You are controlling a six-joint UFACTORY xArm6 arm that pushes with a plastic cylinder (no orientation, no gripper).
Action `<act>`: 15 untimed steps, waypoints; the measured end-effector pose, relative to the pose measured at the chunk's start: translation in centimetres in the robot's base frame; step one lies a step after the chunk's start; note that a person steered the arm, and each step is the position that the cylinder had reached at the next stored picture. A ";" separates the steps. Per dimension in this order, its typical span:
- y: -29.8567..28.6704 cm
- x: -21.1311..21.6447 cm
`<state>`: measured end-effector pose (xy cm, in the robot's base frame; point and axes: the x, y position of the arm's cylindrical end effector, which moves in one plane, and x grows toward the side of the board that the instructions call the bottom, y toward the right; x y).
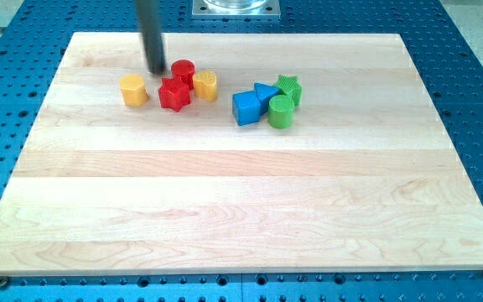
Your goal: Place the yellow blocks at the bottom of the red blocks
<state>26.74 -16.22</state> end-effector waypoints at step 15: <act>16.1 8.2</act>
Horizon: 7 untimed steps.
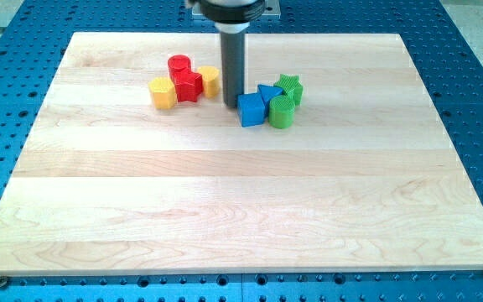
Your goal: Place the yellow blocks at the bottom of the red blocks
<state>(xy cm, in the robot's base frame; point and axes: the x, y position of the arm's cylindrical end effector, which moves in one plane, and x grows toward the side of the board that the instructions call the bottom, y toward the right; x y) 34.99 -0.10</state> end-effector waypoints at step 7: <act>-16.5 2.8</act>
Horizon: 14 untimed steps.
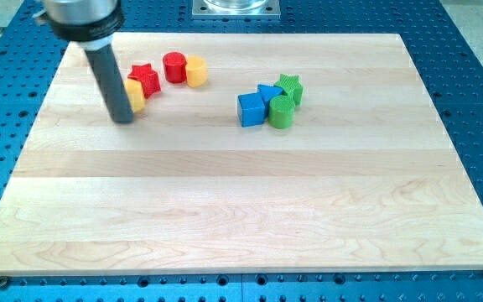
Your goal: Place the yellow blocks at the bottom of the red blocks
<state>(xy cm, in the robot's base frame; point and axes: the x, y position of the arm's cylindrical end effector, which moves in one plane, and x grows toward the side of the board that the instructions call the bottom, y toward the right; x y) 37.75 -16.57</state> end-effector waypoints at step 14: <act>13.6 -5.4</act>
